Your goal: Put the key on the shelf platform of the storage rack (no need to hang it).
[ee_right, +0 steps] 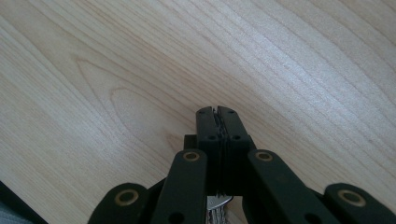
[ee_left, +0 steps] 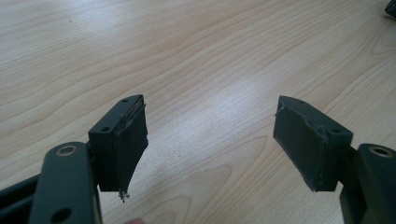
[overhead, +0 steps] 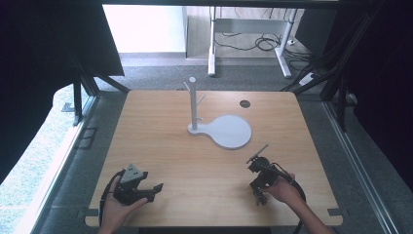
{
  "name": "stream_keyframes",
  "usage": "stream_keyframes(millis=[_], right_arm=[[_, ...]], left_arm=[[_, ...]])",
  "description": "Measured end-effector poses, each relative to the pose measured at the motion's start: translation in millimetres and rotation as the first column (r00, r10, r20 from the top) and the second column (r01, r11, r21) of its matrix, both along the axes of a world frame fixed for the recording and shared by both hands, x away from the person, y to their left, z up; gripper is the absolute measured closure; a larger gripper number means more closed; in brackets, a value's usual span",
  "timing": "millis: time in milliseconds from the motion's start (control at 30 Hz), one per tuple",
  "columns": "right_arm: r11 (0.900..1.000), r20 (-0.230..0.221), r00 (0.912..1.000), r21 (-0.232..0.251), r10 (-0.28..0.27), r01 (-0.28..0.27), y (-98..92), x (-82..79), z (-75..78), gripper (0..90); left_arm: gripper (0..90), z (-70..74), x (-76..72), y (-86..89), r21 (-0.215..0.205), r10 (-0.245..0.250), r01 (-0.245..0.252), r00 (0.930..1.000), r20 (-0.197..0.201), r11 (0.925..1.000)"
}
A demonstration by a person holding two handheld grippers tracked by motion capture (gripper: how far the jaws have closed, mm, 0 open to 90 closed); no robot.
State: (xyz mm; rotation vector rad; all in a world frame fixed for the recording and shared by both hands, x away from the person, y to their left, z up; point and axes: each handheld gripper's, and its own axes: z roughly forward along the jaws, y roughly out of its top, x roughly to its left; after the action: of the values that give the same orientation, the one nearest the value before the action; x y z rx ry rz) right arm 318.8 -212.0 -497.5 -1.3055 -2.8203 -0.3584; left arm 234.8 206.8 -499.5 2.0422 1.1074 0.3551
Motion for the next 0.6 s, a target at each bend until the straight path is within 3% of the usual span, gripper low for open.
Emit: stream_keyframes(millis=[267, 600], right_arm=[[1.0, -0.002, 1.0, -0.001, 0.007, -0.007, 0.3, 0.9, 4.4, 89.7], [1.0, 0.014, 0.9997, 0.008, 0.019, -0.019, -2.3, 4.2, 26.6, 90.0]], left_arm=[[26.3, -0.1, 0.1, 0.1, 0.0, 0.0, 0.0, 1.0, -0.001, 1.0], [26.3, 0.0, 0.4, 0.8, -0.002, -0.001, 0.001, 1.0, 0.001, 1.0]])
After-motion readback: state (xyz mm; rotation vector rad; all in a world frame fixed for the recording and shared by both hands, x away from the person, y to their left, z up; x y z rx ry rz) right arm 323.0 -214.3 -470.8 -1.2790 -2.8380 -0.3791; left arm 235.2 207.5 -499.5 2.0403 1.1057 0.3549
